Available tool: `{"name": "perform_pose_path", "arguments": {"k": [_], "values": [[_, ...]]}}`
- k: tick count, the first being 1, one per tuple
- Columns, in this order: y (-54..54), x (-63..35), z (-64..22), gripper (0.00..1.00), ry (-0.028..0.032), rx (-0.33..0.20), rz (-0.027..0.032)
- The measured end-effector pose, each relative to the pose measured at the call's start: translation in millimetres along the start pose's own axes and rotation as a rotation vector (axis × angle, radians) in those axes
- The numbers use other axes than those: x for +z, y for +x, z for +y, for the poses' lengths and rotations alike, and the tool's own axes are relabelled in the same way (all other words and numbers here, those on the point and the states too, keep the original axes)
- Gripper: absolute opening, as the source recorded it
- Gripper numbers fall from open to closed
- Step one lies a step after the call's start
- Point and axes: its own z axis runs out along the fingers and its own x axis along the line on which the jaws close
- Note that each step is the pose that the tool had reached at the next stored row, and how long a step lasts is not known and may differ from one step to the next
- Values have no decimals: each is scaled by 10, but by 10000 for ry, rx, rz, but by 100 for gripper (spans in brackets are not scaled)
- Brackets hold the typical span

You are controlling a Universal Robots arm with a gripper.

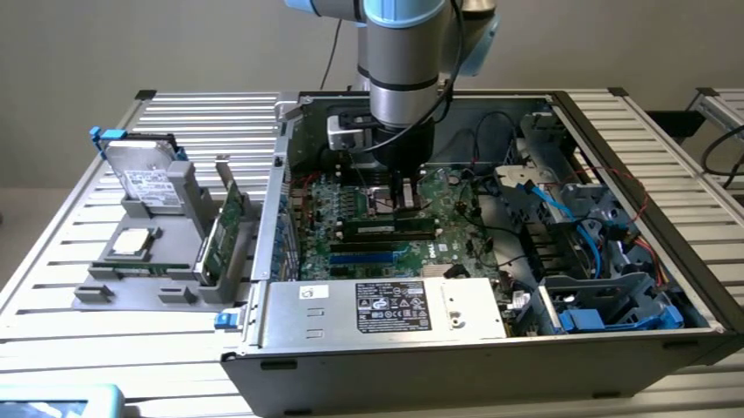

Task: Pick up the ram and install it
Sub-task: 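Insert the ram into the slot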

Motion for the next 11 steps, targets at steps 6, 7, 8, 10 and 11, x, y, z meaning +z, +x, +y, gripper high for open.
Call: {"name": "perform_pose_path", "arguments": {"k": [6,7,8,10,11], "values": [[0,1,0,13,0,0,0],[0,1,0,13,0,0,0],[0,1,0,13,0,0,-1],[0,1,0,13,0,0,0],[0,1,0,13,0,0,0]]}}
